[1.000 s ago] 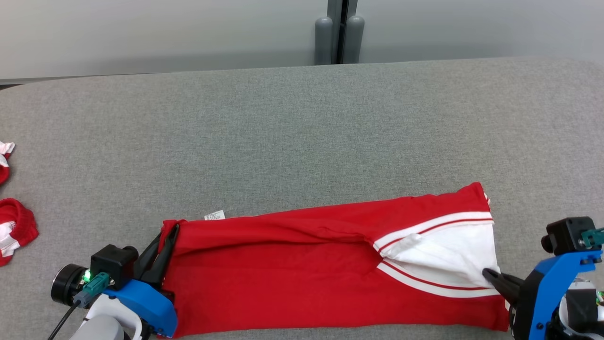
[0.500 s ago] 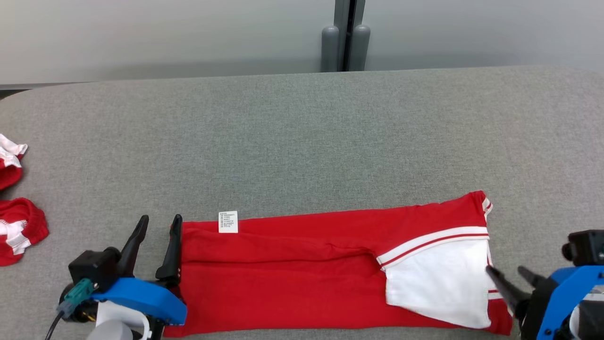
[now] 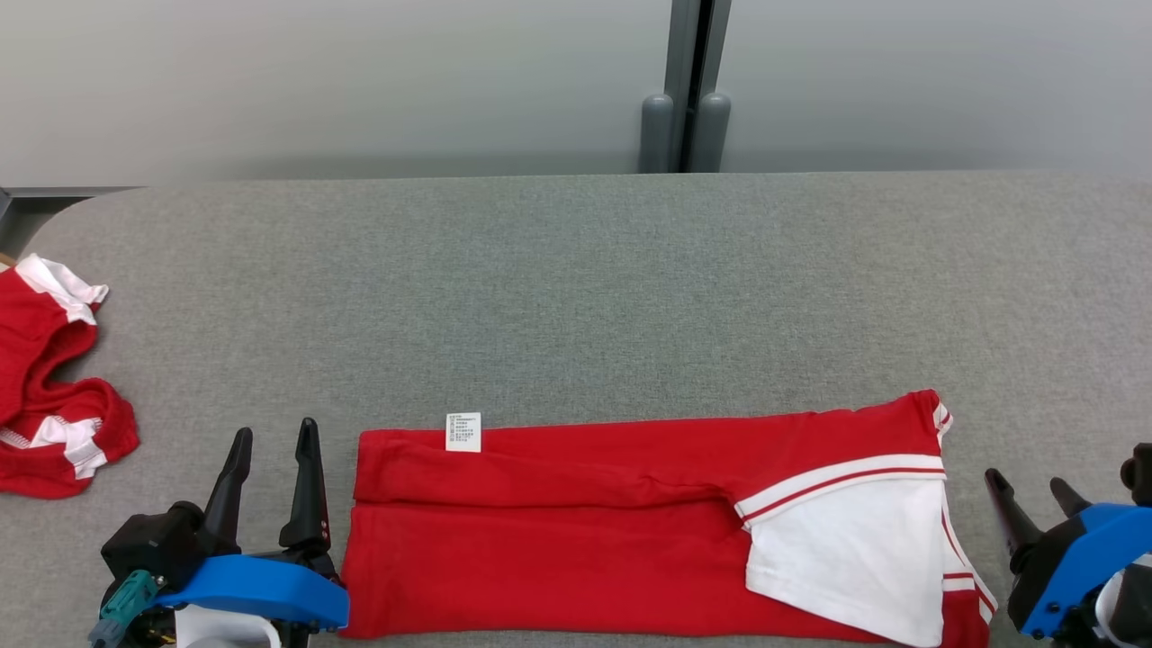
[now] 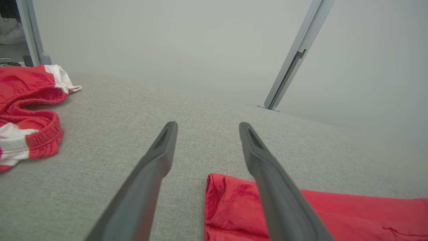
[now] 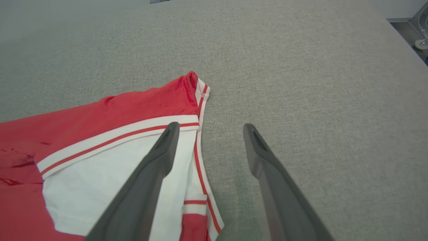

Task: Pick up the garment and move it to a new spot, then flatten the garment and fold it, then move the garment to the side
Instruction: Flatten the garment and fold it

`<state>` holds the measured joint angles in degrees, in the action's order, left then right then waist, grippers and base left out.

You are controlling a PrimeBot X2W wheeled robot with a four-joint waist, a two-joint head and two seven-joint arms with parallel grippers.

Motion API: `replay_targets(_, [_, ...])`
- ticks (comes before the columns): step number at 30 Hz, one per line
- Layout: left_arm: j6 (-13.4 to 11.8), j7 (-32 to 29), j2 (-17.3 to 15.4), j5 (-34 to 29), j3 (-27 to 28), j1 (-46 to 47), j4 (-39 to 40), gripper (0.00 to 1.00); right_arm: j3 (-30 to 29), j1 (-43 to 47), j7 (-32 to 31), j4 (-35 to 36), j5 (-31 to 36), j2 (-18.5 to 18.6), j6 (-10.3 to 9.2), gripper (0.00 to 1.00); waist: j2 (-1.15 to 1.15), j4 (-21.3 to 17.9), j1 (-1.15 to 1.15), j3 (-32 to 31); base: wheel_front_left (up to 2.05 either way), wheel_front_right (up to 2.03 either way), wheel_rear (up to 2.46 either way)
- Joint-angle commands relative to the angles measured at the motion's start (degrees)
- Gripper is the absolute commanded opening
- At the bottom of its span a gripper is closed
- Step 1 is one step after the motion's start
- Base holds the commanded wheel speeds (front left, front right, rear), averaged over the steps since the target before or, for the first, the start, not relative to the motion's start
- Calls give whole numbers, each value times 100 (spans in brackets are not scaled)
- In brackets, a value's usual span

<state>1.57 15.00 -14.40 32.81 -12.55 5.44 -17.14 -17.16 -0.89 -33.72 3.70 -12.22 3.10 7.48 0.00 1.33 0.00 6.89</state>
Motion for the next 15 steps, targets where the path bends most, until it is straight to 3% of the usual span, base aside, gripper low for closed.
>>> replay_targets(1, [24,23,-7,-43,22,25,-14,100,-15,-67,122,-133,52,-20,3,100,0,32,0,-33,0,0,0])
replay_targets(7, [92,23,-88,-255,32,209,-164,100,107,-279,687,-1121,-15,-22,3,100,0,76,0,-97,0,0,0])
replay_targets(15, [117,-98,-249,-281,15,453,-330,100,389,-686,869,-2184,84,-18,3,100,0,68,0,-55,0,0,0])
